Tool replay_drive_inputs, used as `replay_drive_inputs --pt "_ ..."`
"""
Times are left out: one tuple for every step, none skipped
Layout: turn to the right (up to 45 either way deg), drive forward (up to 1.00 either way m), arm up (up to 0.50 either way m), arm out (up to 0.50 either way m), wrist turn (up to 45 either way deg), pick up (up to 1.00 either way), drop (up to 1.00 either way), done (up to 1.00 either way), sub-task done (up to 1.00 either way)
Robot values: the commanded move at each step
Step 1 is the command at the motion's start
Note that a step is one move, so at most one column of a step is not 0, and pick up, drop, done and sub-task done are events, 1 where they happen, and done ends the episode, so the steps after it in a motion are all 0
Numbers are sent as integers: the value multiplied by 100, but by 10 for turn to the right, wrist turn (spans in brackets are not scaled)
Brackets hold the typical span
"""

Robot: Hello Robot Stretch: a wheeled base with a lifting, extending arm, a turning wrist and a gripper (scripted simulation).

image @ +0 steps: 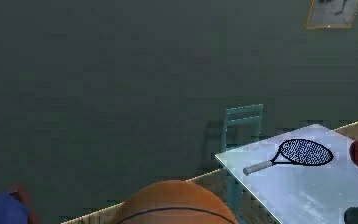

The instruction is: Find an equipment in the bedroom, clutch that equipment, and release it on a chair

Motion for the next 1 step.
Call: replay_drive_inputs --pt "450 0 0 0 0 0 0 0 0"
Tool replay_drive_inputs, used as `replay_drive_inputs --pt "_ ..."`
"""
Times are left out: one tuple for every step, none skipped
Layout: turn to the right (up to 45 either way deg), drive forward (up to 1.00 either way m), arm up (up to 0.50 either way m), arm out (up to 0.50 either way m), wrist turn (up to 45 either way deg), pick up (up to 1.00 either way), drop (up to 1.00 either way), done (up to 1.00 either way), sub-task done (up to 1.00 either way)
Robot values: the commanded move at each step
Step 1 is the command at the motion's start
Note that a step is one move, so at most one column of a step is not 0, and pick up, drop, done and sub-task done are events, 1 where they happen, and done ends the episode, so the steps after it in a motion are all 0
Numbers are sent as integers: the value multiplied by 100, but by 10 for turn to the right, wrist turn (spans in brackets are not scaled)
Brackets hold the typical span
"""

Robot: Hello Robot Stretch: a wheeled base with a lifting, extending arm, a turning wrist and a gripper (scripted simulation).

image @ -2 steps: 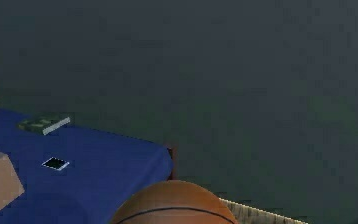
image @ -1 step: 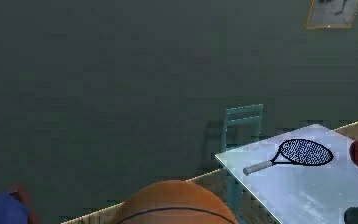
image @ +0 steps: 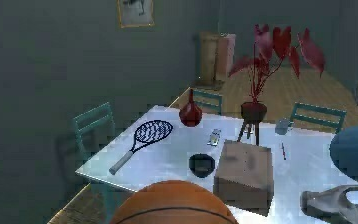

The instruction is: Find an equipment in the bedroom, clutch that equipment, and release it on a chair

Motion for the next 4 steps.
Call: replay_drive_inputs --pt "-450 0 0 0 0 0 0 0 0" --pt "-300 0 0 0 0 0 0 0 0" --pt "0 0 0 44 0 0 0 0 0" --pt "0 0 0 0 390 0 0 0 0"
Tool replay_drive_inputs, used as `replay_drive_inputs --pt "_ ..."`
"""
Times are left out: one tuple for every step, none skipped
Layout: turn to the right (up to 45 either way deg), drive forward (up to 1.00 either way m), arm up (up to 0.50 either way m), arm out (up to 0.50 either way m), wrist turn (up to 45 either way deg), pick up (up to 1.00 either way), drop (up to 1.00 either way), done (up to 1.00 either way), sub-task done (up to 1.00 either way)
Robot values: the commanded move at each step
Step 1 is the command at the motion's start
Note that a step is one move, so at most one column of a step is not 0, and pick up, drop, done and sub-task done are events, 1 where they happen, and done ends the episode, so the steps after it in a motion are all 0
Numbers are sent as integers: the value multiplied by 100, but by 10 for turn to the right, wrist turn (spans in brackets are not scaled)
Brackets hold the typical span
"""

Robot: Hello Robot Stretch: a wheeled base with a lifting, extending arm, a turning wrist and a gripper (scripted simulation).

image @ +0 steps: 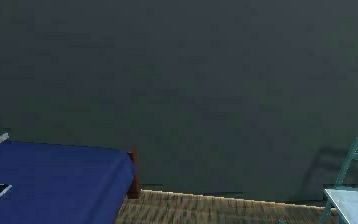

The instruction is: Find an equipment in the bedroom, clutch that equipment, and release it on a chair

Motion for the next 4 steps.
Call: replay_drive_inputs --pt "0 0 -40 0 0 0 0 0 0" --pt "0 0 -50 0 0 0 0 0 0" --pt "0 0 0 0 0 0 100 0 0" --pt "0 0 0 -10 0 0 0 0 0"
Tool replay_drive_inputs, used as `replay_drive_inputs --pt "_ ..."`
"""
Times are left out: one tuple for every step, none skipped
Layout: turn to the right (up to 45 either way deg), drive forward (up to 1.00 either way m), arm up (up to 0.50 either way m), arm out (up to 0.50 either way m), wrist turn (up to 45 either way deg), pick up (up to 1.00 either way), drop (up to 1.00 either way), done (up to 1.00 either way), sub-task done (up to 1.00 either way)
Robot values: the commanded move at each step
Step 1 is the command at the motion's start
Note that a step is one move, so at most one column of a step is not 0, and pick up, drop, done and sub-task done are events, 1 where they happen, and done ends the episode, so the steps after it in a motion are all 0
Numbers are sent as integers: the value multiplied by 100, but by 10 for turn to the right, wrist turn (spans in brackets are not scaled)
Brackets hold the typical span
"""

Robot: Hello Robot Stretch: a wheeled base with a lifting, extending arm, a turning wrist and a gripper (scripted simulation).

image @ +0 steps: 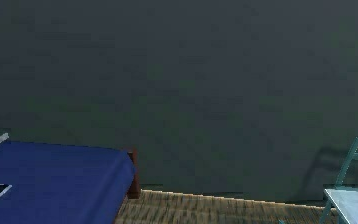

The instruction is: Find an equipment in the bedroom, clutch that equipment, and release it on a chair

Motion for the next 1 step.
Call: replay_drive_inputs --pt "0 0 0 0 0 0 0 100 0"
